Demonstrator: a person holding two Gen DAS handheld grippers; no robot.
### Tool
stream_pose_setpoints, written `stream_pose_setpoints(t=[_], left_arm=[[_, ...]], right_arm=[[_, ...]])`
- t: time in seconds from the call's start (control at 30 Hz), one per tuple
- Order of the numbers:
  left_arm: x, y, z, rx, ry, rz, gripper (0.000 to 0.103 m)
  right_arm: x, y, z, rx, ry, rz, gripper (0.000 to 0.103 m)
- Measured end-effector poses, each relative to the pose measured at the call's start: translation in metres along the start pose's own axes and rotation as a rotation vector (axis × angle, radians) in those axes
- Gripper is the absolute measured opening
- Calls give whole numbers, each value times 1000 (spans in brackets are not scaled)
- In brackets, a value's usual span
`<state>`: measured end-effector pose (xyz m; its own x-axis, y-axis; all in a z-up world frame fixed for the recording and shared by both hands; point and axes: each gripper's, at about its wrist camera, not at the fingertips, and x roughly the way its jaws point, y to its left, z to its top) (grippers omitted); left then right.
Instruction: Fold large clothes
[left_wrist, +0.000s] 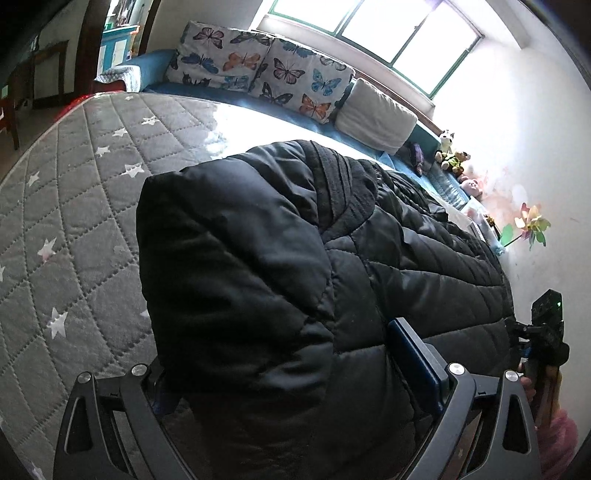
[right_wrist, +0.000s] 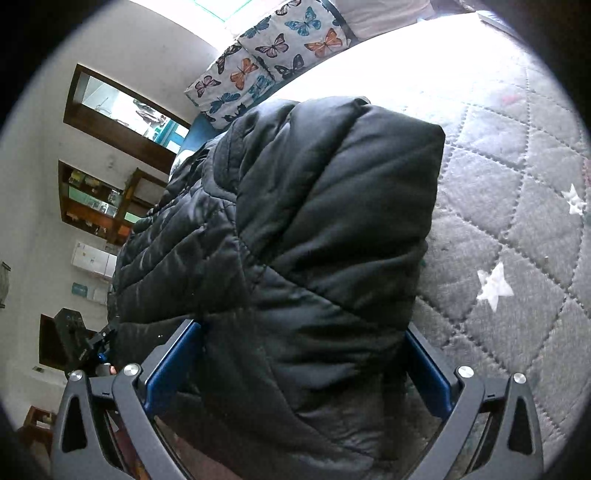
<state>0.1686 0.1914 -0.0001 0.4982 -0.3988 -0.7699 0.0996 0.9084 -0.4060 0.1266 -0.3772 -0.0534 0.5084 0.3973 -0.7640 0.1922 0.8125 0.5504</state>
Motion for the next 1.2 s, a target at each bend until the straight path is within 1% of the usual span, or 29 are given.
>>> stream_pose_setpoints(t=[0.2,0.4,0.47,0.5,0.57,0.63,0.7,0.77,0.87,0.93,0.97,1.0,1.07,1.1,1.17,1.2], left_arm=[[-5,9,-3,14,-9,2,103],[-6,20,-2,-7,8,-30,103],[-3,26,1,-32,30,-63,103],[-1,31,2,-59,49,-91,103],[6,43,5,-137,92,-157,103],[16,59,7,-240,139,-234,103],[23,67,9,-282,162,-280,103],[27,69,13,-284,177,-293,103],[35,67,22,-267,233,-306,103],[39,68,26,-285,262,-333,103],[39,68,26,-296,264,-339,103],[39,64,27,-280,263,-339,103],[38,54,27,-209,251,-310,103],[39,53,27,-204,247,-302,103],[43,57,29,-214,258,-314,103],[44,59,30,-217,264,-325,103]], right_arm=[[0,0,-3,4,-29,3,103],[0,-2,-3,1,-25,9,103],[-2,-5,-2,1,-19,11,103],[-2,-5,-1,2,-18,13,103],[-2,-5,-1,-2,-16,21,103],[-1,-6,-1,-1,-6,38,103],[0,-4,1,-19,6,34,103],[1,-3,2,-27,14,39,103],[2,-1,2,-48,21,54,103],[3,1,0,-60,17,58,103],[2,2,-2,-63,18,63,103],[0,4,-5,-81,18,64,103],[0,3,-6,-94,24,70,99],[0,2,-5,-92,30,79,99],[3,-3,-1,-91,53,95,99],[4,-5,1,-92,60,105,102]])
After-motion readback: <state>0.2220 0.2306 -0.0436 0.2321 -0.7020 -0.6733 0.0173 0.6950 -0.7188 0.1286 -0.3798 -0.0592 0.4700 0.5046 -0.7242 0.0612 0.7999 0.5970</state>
